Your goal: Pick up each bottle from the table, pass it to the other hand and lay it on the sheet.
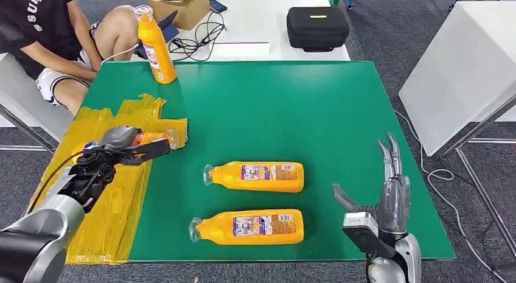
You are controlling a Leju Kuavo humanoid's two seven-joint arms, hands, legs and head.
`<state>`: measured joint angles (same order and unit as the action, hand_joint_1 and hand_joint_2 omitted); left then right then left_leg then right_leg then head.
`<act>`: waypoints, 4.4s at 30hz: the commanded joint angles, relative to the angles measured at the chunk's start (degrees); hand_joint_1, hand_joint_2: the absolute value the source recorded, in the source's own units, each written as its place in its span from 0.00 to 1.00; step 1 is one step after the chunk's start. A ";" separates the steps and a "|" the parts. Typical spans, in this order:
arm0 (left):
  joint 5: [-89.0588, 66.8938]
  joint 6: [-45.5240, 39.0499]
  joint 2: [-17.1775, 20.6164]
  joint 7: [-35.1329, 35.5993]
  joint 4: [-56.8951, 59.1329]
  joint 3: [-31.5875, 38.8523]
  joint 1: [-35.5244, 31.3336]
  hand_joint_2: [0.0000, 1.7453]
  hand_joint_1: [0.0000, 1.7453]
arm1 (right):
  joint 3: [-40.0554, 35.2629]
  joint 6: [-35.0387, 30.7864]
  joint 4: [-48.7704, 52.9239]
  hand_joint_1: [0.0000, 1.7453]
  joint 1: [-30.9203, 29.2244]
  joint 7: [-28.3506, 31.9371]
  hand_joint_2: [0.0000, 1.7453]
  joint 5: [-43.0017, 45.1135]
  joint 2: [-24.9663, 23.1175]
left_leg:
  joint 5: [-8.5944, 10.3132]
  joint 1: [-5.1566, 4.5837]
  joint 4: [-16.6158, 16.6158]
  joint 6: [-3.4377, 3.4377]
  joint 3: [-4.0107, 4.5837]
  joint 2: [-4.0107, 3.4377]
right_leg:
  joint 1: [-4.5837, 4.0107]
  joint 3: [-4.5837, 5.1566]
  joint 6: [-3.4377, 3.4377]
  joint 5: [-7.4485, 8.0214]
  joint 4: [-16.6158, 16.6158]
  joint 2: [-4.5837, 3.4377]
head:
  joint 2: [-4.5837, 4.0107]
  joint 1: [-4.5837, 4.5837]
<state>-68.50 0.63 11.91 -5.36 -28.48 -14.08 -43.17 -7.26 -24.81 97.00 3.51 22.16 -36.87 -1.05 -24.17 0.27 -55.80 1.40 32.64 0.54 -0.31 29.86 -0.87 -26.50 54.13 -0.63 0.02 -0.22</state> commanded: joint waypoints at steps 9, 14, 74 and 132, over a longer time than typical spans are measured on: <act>-0.45 0.85 -2.66 -0.24 1.70 -0.60 -3.11 1.00 0.90 | 0.15 -0.04 -4.29 0.00 -3.44 -0.24 1.00 0.41 0.14 | -0.04 0.04 -0.03 -0.03 -0.07 0.00 | -0.04 -0.10 -0.05 -0.03 -0.03 0.07 | 0.00 0.00; -0.95 0.61 -3.89 1.03 3.65 -1.35 -4.00 1.00 0.00 | 0.56 -0.02 -4.68 0.00 -3.75 -0.60 1.00 0.50 0.01 | -0.04 0.04 -0.04 -0.03 -0.07 0.05 | -0.04 -0.12 -0.06 -0.03 -0.02 0.13 | 0.00 -0.02; 40.63 10.82 -8.02 -29.54 -50.71 -0.77 27.84 1.00 0.00 | -7.96 16.90 -19.36 0.00 -17.59 -10.35 1.00 -16.27 3.91 | -0.03 0.00 0.07 0.03 -0.31 -0.17 | -0.01 -0.33 -0.15 0.05 -0.19 -0.03 | 0.00 -0.02; 50.33 16.31 -14.09 -29.90 -54.16 4.71 34.88 1.00 0.00 | -28.15 21.99 -59.56 0.00 -36.89 -22.53 1.00 -15.35 -5.92 | 0.00 -0.02 0.03 0.03 -0.19 0.08 | 0.02 -0.21 -0.06 -0.04 -0.03 0.16 | 0.00 0.00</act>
<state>-18.62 16.76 -1.62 -35.50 -86.55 -9.68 -5.59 -34.95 -0.11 43.71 -31.31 3.62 -49.01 -7.28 -24.12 0.23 -55.81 1.47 32.64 0.56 -0.27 29.90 -0.88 -26.48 54.17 -0.62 0.02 -0.22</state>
